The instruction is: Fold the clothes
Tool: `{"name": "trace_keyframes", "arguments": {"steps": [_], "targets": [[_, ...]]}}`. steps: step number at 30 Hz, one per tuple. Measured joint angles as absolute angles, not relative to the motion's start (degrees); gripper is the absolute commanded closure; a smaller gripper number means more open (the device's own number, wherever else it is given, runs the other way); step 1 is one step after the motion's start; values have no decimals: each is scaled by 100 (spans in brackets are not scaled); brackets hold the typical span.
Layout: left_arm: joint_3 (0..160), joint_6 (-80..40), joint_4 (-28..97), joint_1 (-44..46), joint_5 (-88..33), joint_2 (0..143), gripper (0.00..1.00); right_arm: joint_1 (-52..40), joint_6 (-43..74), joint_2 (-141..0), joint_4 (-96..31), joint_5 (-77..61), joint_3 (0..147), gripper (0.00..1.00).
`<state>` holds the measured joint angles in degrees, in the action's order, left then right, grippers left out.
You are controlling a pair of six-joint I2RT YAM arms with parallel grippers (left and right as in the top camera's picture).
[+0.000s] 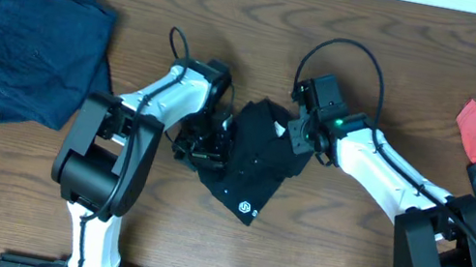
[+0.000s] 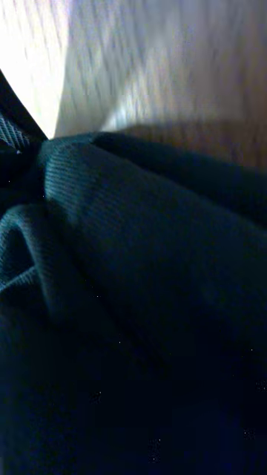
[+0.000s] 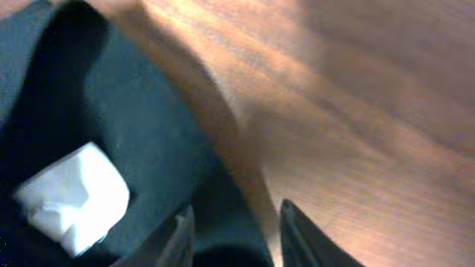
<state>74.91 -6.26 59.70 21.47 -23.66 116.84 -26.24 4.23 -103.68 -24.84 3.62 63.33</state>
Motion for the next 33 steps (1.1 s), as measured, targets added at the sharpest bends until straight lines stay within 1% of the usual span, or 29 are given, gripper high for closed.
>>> {"name": "trace_keyframes", "arguments": {"steps": [5,9,10,11,13,16,18,19,22,26,33], "targets": [[7448,-746,5970,2202,-2355,11537,38,-2622,436,-10368,-2650,443,6333,60],[7437,-794,5966,2110,-2108,11059,37,-2620,438,-10368,-2810,504,6333,58],[7437,-797,5961,2064,-2021,10875,31,-2620,440,-10368,-2823,510,6333,58],[7437,-786,5946,2014,-1929,10707,22,-2611,451,-10368,-2842,517,6333,57],[7437,-805,5846,1879,-1737,10311,11,-2609,480,-10368,-2897,526,6333,56],[7439,-740,5459,1688,-1640,9889,3,-2596,598,-10368,-3111,642,6333,53],[7439,-432,5247,1634,-1798,9786,0,-2567,709,-10353,-3284,762,6331,51],[7439,-228,5151,1627,-1927,9771,2,-2550,760,-10322,-3356,792,6329,50],[7439,198,4845,1638,-2246,9804,2,-2416,963,-10077,-3594,910,6322,50],[7439,574,4370,1643,-2558,9935,2,-2198,1127,-9360,-3848,1009,6320,49],[7437,1059,4025,1645,-3301,10617,2,-1957,1205,-8549,-4217,1059,6322,48]]}}
